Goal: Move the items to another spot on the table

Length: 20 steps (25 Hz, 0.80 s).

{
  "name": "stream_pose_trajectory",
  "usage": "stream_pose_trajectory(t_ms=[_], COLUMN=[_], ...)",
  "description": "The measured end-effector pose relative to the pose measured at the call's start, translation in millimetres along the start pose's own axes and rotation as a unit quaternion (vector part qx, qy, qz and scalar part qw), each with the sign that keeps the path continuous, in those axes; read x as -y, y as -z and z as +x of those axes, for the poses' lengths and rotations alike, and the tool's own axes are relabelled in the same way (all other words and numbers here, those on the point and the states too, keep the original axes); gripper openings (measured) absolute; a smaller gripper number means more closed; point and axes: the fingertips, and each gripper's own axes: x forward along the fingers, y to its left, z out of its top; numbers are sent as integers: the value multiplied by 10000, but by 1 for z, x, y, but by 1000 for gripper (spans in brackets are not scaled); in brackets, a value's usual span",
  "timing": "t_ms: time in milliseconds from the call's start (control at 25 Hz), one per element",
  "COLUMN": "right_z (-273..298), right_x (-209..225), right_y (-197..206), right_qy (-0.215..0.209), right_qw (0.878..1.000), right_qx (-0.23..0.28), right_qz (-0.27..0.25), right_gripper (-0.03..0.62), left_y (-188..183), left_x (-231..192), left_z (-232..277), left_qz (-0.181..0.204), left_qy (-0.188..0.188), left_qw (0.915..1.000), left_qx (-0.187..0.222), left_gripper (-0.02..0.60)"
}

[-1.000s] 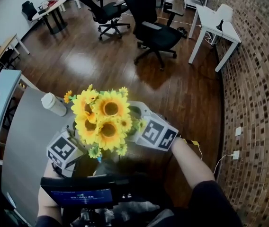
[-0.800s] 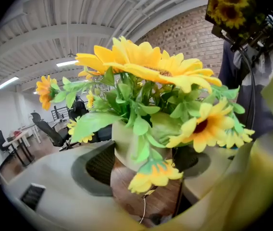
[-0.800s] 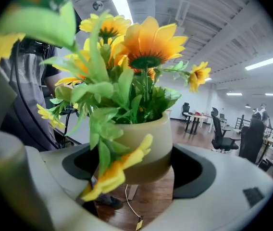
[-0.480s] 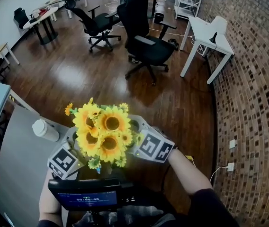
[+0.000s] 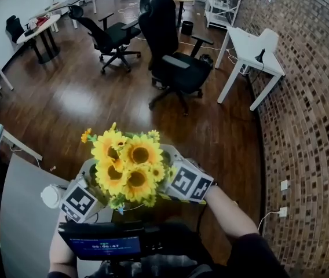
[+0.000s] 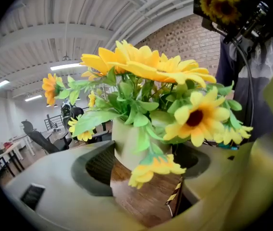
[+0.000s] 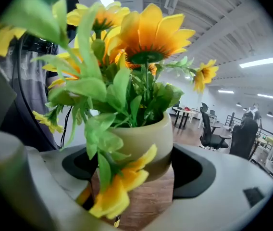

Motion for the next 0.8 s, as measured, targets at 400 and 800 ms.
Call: stream_pose_trajectory(t_ms=[400, 800], right_z=[28, 43], right_x=[47, 128], right_y=[9, 28], right_qy=[-422, -1346], right_qw=[9991, 9903], right_qx=[-11, 287], right_qz=[-71, -164], right_gripper=[472, 471], left_y=[10, 6], left_x=[-46, -104], left_z=[23, 79], left_qz=[-106, -630], left_qy=[-334, -994], left_qw=[9991, 9910], left_qx=[-222, -634], left_gripper=[390, 390])
